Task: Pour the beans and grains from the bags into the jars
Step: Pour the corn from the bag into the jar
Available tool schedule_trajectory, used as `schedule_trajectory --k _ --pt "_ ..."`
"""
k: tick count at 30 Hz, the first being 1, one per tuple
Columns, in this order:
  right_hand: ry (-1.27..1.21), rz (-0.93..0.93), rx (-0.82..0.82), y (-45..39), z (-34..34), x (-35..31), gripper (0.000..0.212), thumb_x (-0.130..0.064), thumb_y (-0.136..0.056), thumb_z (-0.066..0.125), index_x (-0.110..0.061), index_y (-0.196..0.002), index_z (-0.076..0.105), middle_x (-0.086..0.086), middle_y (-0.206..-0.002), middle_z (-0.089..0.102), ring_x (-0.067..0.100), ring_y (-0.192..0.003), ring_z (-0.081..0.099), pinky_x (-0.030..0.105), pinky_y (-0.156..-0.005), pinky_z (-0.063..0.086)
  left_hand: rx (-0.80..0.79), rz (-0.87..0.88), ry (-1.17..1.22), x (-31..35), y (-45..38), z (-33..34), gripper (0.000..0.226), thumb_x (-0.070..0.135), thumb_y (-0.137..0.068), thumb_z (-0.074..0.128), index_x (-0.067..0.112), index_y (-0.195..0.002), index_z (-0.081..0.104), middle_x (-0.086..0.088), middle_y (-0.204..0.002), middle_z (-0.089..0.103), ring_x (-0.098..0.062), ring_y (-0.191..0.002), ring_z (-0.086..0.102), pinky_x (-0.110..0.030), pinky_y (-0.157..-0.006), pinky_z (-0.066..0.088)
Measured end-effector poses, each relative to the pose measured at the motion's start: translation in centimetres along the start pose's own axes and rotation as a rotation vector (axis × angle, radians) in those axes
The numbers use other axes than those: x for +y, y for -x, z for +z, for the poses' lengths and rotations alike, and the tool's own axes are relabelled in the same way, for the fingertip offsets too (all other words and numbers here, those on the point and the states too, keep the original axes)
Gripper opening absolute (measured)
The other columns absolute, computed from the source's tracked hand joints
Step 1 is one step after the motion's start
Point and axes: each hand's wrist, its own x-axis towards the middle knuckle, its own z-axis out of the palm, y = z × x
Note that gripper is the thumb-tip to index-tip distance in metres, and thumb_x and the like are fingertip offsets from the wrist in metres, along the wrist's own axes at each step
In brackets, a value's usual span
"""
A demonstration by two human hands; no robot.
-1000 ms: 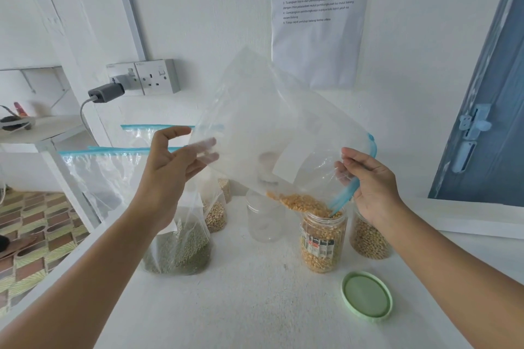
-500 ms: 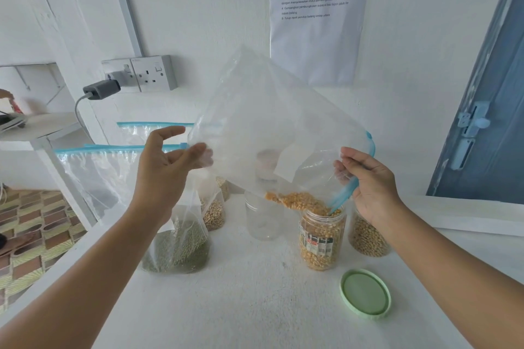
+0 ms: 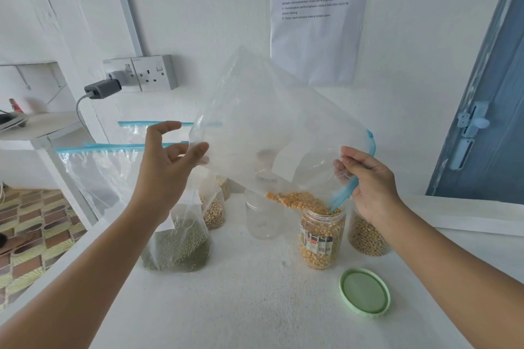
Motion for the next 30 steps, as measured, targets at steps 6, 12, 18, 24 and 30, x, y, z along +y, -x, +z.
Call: schedule_trajectory --k 6,12,18,24,30 --pt "-0.01 0.0 -0.003 0.3 0.1 -0.1 0.02 0.007 -0.09 0.068 -0.008 -0.099 0.079 0.007 -0.097 0.076 0.021 -0.084 0.076 0.028 -0.076 0.062 -0.207 0.031 0.065 -0.4 1.4 -0.7 0.034 0.0 -0.099 0.065 0.034 -0.102 0.059 -0.005 -0.126 0.071 -0.017 -0.113 0.071 -0.053 -0.117 0.041" --pt "-0.004 0.003 -0.009 0.7 0.3 -0.1 0.02 0.007 -0.091 0.068 -0.007 -0.101 0.078 0.006 -0.091 0.077 0.019 -0.082 0.075 0.027 -0.076 0.062 -0.348 -0.08 0.054 -0.7 1.5 -0.3 0.037 -0.006 -0.098 0.06 0.021 -0.092 0.084 0.007 -0.13 0.072 -0.006 -0.134 0.059 -0.041 -0.12 0.04" --pt "-0.028 0.017 -0.001 0.9 0.4 -0.4 0.02 0.006 -0.091 0.068 -0.007 -0.102 0.078 0.007 -0.097 0.076 0.021 -0.085 0.075 0.029 -0.078 0.062 -0.13 -0.072 0.175 -0.3 1.0 1.6 0.048 -0.006 -0.102 0.052 0.027 -0.093 0.085 0.008 -0.122 0.076 -0.006 -0.127 0.062 -0.036 -0.113 0.046" --pt "-0.022 0.016 0.005 1.1 0.3 -0.3 0.02 0.006 -0.091 0.069 -0.006 -0.104 0.077 0.01 -0.098 0.075 0.019 -0.083 0.074 0.029 -0.077 0.062 -0.244 -0.222 0.272 -2.7 6.5 4.8 0.043 0.014 -0.097 0.066 0.044 -0.127 0.073 0.009 -0.156 0.05 -0.002 -0.153 0.028 -0.039 -0.125 0.02" --pt "-0.012 0.009 -0.002 1.1 0.2 -0.2 0.02 0.005 -0.092 0.068 -0.007 -0.103 0.078 0.008 -0.093 0.076 0.02 -0.084 0.074 0.029 -0.077 0.062 -0.386 -0.457 0.425 -4.0 5.8 7.9 0.035 0.02 -0.101 0.064 0.042 -0.126 0.074 0.013 -0.143 0.059 -0.012 -0.143 0.044 -0.045 -0.126 0.026"
